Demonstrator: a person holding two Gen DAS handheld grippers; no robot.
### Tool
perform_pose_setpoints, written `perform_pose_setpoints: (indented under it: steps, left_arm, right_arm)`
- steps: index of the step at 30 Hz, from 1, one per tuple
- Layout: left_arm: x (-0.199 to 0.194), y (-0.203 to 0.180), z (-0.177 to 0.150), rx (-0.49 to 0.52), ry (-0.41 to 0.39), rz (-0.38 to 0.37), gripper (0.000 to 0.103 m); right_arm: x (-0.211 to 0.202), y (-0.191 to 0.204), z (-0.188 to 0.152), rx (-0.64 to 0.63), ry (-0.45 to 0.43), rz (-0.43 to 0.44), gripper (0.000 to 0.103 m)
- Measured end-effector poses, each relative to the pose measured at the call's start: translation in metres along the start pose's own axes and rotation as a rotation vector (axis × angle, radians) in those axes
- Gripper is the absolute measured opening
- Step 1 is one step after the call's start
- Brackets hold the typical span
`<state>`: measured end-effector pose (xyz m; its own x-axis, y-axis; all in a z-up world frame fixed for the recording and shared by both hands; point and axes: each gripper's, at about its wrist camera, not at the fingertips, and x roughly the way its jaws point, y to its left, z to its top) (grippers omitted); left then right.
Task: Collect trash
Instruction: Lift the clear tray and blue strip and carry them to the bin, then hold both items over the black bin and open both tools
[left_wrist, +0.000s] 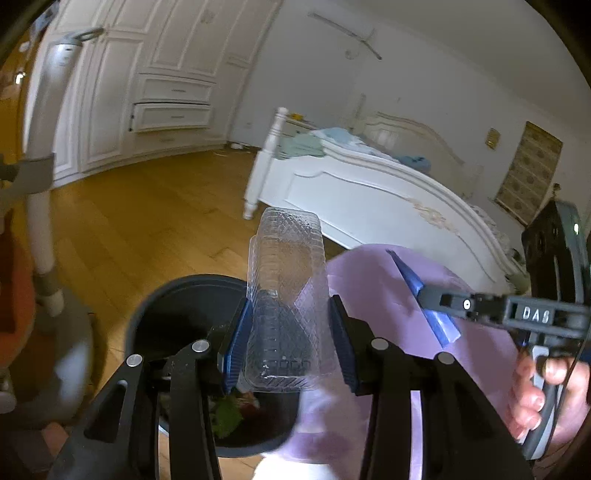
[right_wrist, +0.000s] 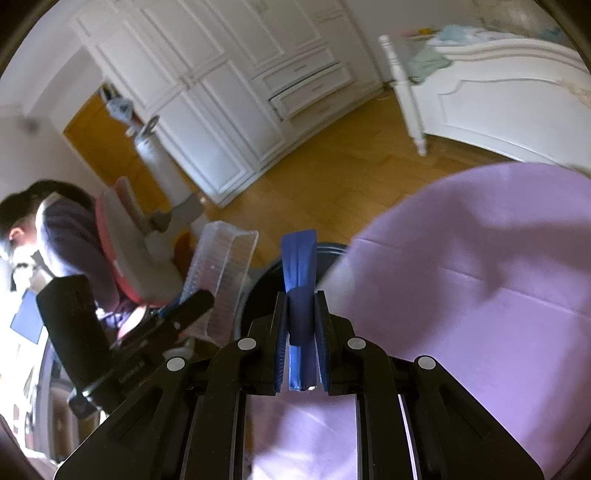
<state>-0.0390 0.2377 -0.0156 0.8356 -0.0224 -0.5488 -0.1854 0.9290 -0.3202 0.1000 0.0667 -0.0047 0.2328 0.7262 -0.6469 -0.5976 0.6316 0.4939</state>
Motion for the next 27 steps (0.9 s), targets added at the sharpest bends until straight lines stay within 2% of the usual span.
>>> perform_pose_setpoints:
  steps: [6,12,18,27]
  left_arm:
    - [0.006,0.023,-0.003,-0.028,0.010,0.032,0.042]
    - [0.018,0.037,-0.005,-0.051,0.038,0.043,0.042]
    - [0.031,0.048,-0.009,-0.063,0.070,0.051,0.042]
    - [0.047,0.058,-0.014,-0.080,0.102,0.059,0.043]
  right_arm:
    - [0.048,0.027,0.020,-0.037,0.058,0.005,0.015]
    - [0.089,0.035,0.027,-0.045,0.108,-0.007,0.015]
    - [0.117,0.032,0.031,-0.031,0.141,-0.021,0.015]
    - [0.137,0.031,0.032,-0.024,0.163,-0.037,0.015]
